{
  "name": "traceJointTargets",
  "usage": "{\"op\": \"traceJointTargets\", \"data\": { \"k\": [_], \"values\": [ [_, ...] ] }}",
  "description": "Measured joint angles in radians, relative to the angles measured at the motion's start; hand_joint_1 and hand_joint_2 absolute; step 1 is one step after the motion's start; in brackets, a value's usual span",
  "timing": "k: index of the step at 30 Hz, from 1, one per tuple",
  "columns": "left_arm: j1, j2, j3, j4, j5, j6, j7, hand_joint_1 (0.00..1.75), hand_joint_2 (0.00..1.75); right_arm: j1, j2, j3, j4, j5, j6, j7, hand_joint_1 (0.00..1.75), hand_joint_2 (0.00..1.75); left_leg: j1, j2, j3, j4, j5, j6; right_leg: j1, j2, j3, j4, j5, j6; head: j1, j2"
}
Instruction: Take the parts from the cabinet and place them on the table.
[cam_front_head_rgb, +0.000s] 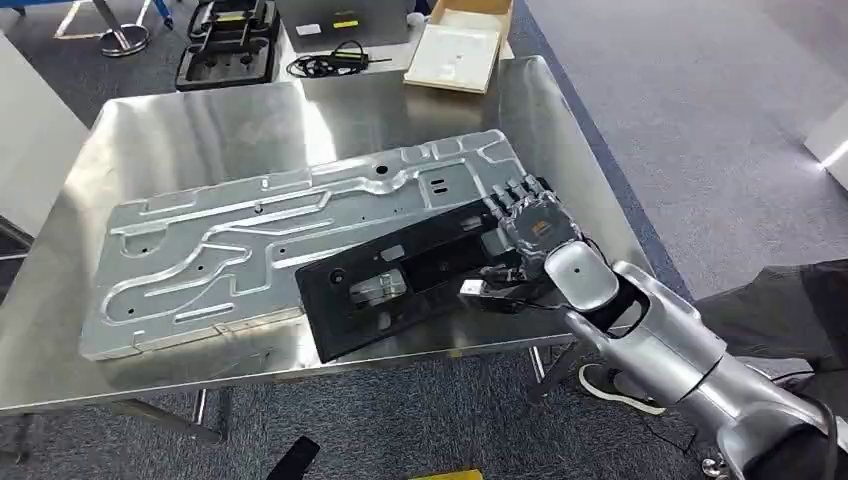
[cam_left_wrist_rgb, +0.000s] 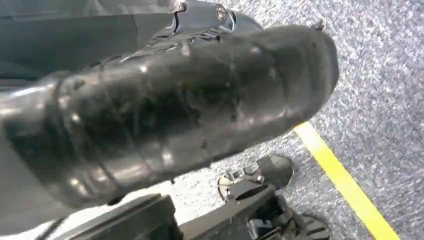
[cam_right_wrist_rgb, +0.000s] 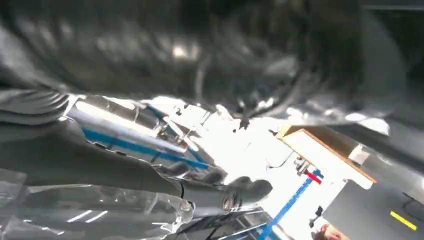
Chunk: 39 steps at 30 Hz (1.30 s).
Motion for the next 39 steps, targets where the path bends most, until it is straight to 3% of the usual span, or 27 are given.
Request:
{"op": "traceJointTargets", "data": {
  "k": [2,4,5,6,7,9,10,11,15,16,17,19,20,21,22,23,24,25,26,27,29,31,32,35,36,37,39],
  "values": [
    [0.0,0.0,0.0,0.0,-0.001,0.003,-0.001,0.0,0.0,-0.002,0.0,-0.005,-0.022,-0.002,-0.001,0.002,0.0,0.0,0.004,0.003,-0.02,0.05,-0.041,-0.009,-0.004,-0.001,0.006,-0.007,0.002,-0.011,-0.005,0.0],
    [-0.002,0.0,0.0,0.0,-0.001,0.004,-0.003,0.0,0.0,-0.003,0.0,-0.008,-0.04,-0.011,-0.001,0.002,0.0,0.0,0.005,0.003,-0.092,0.2,-0.108,-0.015,0.0,-0.001,0.007,-0.007,0.001,-0.016,-0.005,0.0],
    [-0.001,-0.001,0.0,0.0,-0.001,0.004,-0.005,0.0,0.0,-0.003,0.0,-0.008,-0.045,-0.015,0.0,0.002,0.0,0.0,0.005,0.003,-0.126,0.264,-0.127,-0.015,0.003,-0.001,0.007,-0.007,0.0,-0.018,-0.005,0.0],
    [0.0,-0.001,0.0,0.0,-0.001,0.004,-0.005,0.0,0.0,-0.002,0.0,-0.008,-0.05,-0.02,0.0,0.002,0.0,0.0,0.005,0.003,-0.144,0.294,-0.126,-0.014,0.006,-0.001,0.008,-0.007,0.0,-0.018,-0.005,0.0],
    [0.002,-0.001,0.0,0.0,-0.001,0.004,-0.006,0.0,0.0,-0.001,0.0,-0.009,-0.058,-0.025,-0.002,0.002,0.0,0.0,0.004,0.002,-0.139,0.273,-0.099,-0.009,0.009,0.0,0.009,-0.007,-0.001,-0.019,-0.005,0.0],
    [0.003,-0.001,0.0,0.0,-0.001,0.005,-0.006,0.0,0.0,-0.002,0.0,-0.016,-0.078,-0.034,-0.004,0.002,0.0,0.0,-0.004,0.002,-0.069,0.123,-0.01,0.009,0.014,0.002,0.015,-0.007,-0.003,-0.022,-0.005,0.0],
    [0.001,0.0,0.0,0.0,-0.001,0.006,-0.007,0.0,0.0,-0.003,0.0,-0.022,-0.09,-0.036,-0.006,0.002,0.0,0.0,-0.012,0.001,-0.026,0.035,0.025,0.024,0.014,0.002,0.018,-0.008,-0.004,-0.023,-0.005,0.0],
    [-0.001,0.005,0.0,0.0,-0.001,0.006,-0.007,0.0,0.0,-0.005,0.0,-0.025,-0.095,-0.037,-0.009,0.002,0.0,0.0,-0.015,0.003,-0.008,0.015,0.006,0.032,0.017,0.002,0.017,-0.01,-0.004,-0.021,-0.001,0.0],
    [0.001,0.004,0.0,0.0,0.0,0.007,-0.007,0.0,0.0,-0.002,0.0,-0.029,-0.111,-0.04,-0.011,0.003,0.0,0.0,-0.022,0.001,0.003,-0.028,0.02,0.042,0.01,0.002,0.023,-0.032,0.008,0.002,-0.007,0.0],
    [0.002,0.002,0.0,0.0,-0.001,0.007,-0.008,0.0,0.0,-0.001,0.0,-0.035,-0.116,-0.044,-0.014,0.003,0.0,0.0,-0.01,0.007,0.018,-0.052,0.033,0.037,0.01,-0.002,0.02,-0.021,0.0,0.005,-0.004,0.0],
    [0.001,0.002,0.0,0.0,-0.001,0.007,-0.008,0.0,0.0,-0.004,0.0,-0.041,-0.119,-0.05,-0.019,0.003,0.0,0.0,-0.01,0.007,0.025,-0.063,0.036,0.039,0.013,-0.003,0.008,0.002,-0.019,0.009,-0.002,0.0],
    [-0.002,0.003,0.0,0.0,-0.002,0.007,-0.008,0.0,0.0,-0.001,0.0,-0.047,-0.132,-0.073,-0.06,0.002,0.0,0.0,-0.011,0.008,0.024,-0.063,0.036,0.045,0.011,-0.003,-0.056,0.137,-0.09,0.013,0.0,0.0],
    [-0.002,0.003,0.0,0.0,-0.003,0.007,-0.009,0.0,0.0,0.008,0.0,-0.051,-0.138,-0.08,-0.079,0.001,0.0,0.0,-0.011,0.008,0.024,-0.061,0.035,0.046,0.01,-0.004,-0.088,0.204,-0.113,0.016,0.001,0.0],
    [-0.001,0.003,0.0,0.0,-0.003,0.006,-0.01,0.0,0.0,0.017,0.0,-0.056,-0.145,-0.085,-0.104,0.0,0.0,0.0,-0.01,0.007,0.024,-0.06,0.034,0.046,0.008,-0.004,-0.105,0.234,-0.112,0.019,0.0,0.0],
    [0.001,0.002,0.0,0.0,-0.003,0.006,-0.011,0.0,0.0,0.023,0.0,-0.061,-0.154,-0.09,-0.13,-0.003,0.0,0.0,-0.009,0.007,0.024,-0.056,0.032,0.045,0.005,-0.004,-0.099,0.217,-0.088,0.022,0.001,0.0],
    [0.004,0.002,0.0,0.0,-0.003,0.007,-0.014,0.0,0.0,0.027,0.0,-0.069,-0.165,-0.094,-0.158,-0.009,0.0,0.0,-0.007,0.005,0.024,-0.051,0.028,0.041,0.002,-0.005,-0.072,0.161,-0.049,0.025,0.0,0.0],
    [0.004,0.002,0.0,0.0,-0.002,0.008,-0.017,0.0,0.0,0.03,0.0,-0.077,-0.179,-0.1,-0.185,-0.013,0.0,0.0,-0.004,0.004,0.023,-0.041,0.022,0.035,-0.002,-0.005,-0.031,0.079,-0.005,0.028,0.001,0.0],
    [0.004,0.002,0.0,0.0,0.002,0.01,-0.022,0.0,0.0,0.032,0.0,-0.087,-0.193,-0.11,-0.216,-0.02,0.0,0.0,-0.002,0.004,0.021,-0.028,0.013,0.028,-0.006,-0.006,0.007,0.002,0.021,0.031,0.001,0.0],
    [0.003,0.002,0.0,0.0,0.006,0.014,-0.03,0.0,0.0,0.036,0.0,-0.095,-0.203,-0.12,-0.244,-0.026,0.0,0.0,-0.008,0.002,0.012,-0.016,0.006,0.019,0.0,-0.005,0.015,-0.011,-0.004,0.03,0.002,0.0],
    [0.002,0.002,0.0,0.0,0.008,0.019,-0.039,0.0,0.0,0.048,0.0,-0.104,-0.223,-0.131,-0.278,-0.036,0.0,0.0,-0.009,0.001,0.006,-0.007,0.004,0.016,0.001,-0.002,0.015,-0.011,0.001,0.01,0.0,0.0],
    [0.005,0.002,0.0,0.0,0.009,0.032,-0.054,0.0,0.0,0.08,0.0,-0.121,-0.258,-0.148,-0.335,-0.052,0.0,0.0,-0.007,0.0,0.007,-0.013,0.008,0.009,0.008,-0.002,0.013,-0.011,0.0,0.0,0.002,0.0],
    [0.007,0.002,0.0,0.0,0.011,0.039,-0.056,0.0,0.0,0.098,0.0,-0.139,-0.293,-0.168,-0.387,-0.065,0.0,0.0,-0.003,0.002,0.001,0.001,-0.008,0.001,0.001,-0.003,0.014,-0.017,0.008,-0.015,0.002,0.0],
    [0.008,0.002,0.0,0.0,0.015,0.042,-0.059,0.0,0.0,0.109,0.001,-0.15,-0.318,-0.179,-0.406,-0.07,0.0,0.0,-0.003,0.002,-0.013,0.04,-0.043,-0.005,0.0,-0.003,0.015,-0.018,0.01,-0.017,-0.004,0.0],
    [0.011,0.002,0.0,0.0,0.021,0.042,-0.065,0.0,0.0,0.147,0.007,-0.171,-0.375,-0.188,-0.425,-0.075,0.0,0.0,0.0,0.002,-0.095,0.243,-0.15,-0.016,0.004,-0.005,0.01,-0.018,0.013,-0.022,-0.006,0.0],
    [0.013,0.001,0.0,0.0,0.021,0.042,-0.065,0.0,0.0,0.163,0.008,-0.175,-0.391,-0.188,-0.426,-0.076,0.0,0.0,0.001,0.002,-0.105,0.274,-0.154,-0.016,0.006,-0.005,0.008,-0.017,0.014,-0.023,-0.005,0.0],
    [0.015,0.001,0.0,0.0,0.021,0.042,-0.065,0.0,0.0,0.174,0.008,-0.177,-0.404,-0.186,-0.427,-0.077,0.0,0.0,0.001,0.002,-0.091,0.254,-0.135,-0.013,0.007,-0.005,0.007,-0.016,0.014,-0.024,-0.005,0.0],
    [0.014,0.001,0.0,0.0,0.021,0.041,-0.065,0.0,0.0,0.187,0.008,-0.185,-0.426,-0.18,-0.43,-0.077,0.0,0.0,-0.002,0.002,-0.015,0.12,-0.063,-0.003,0.009,-0.004,0.006,-0.015,0.016,-0.024,-0.005,0.0]
  ]
}}
